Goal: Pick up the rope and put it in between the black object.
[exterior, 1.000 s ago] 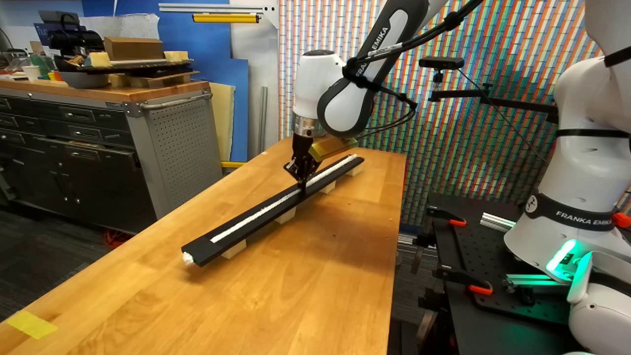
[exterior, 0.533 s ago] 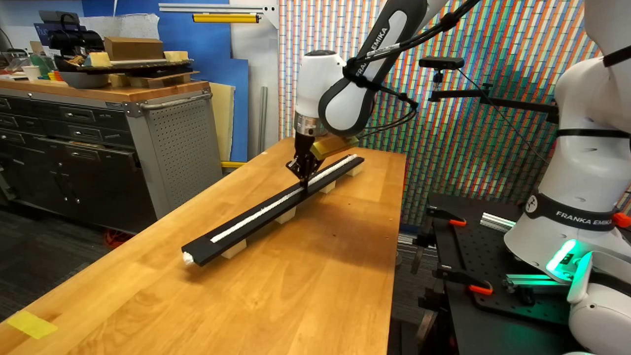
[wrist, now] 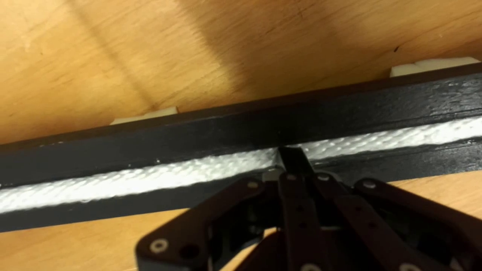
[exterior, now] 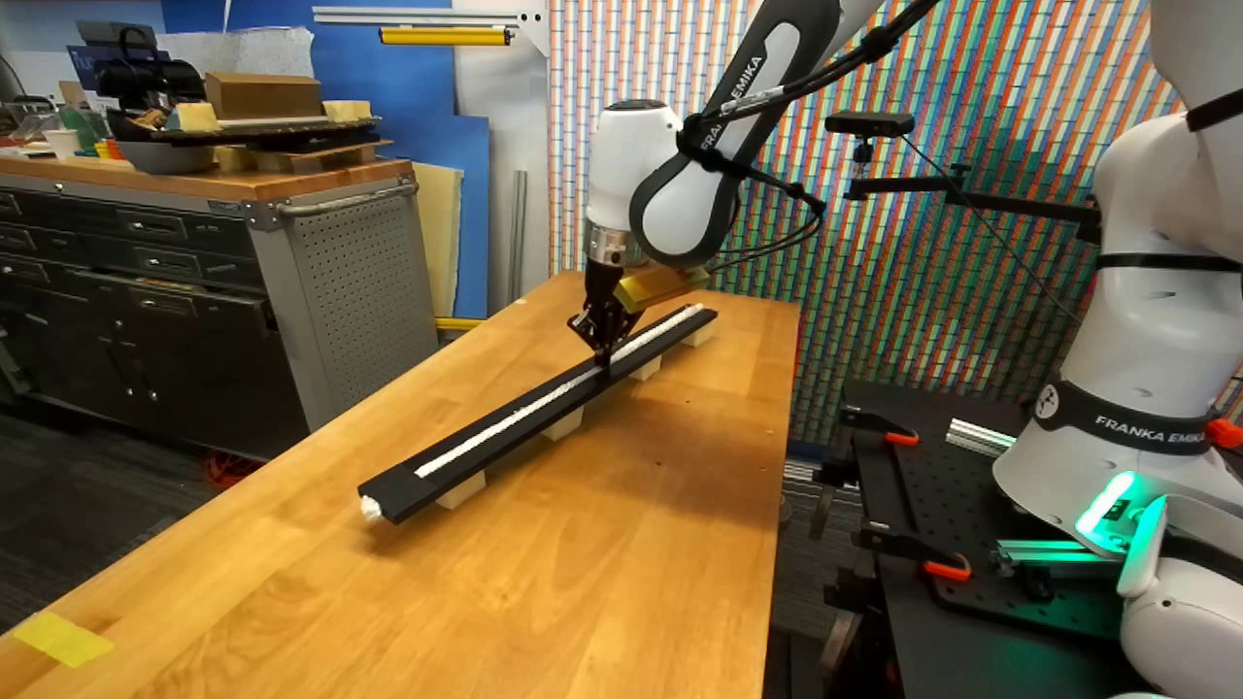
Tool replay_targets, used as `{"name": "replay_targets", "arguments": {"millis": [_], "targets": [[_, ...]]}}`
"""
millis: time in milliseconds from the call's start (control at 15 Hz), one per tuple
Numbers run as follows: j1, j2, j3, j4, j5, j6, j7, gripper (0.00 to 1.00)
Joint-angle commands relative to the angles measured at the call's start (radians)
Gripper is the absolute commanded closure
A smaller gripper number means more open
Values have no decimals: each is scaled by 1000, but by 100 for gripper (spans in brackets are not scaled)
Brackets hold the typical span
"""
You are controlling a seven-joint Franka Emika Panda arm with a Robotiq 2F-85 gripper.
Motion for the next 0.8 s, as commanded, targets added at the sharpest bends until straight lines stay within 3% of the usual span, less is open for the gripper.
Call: {"name": "replay_targets", "arguments": {"millis": [0,733], "targets": [[-26,6,-10,-24,11,26,-26,100],[-54,-7,-9,-66,33,71,-43,100]]}}
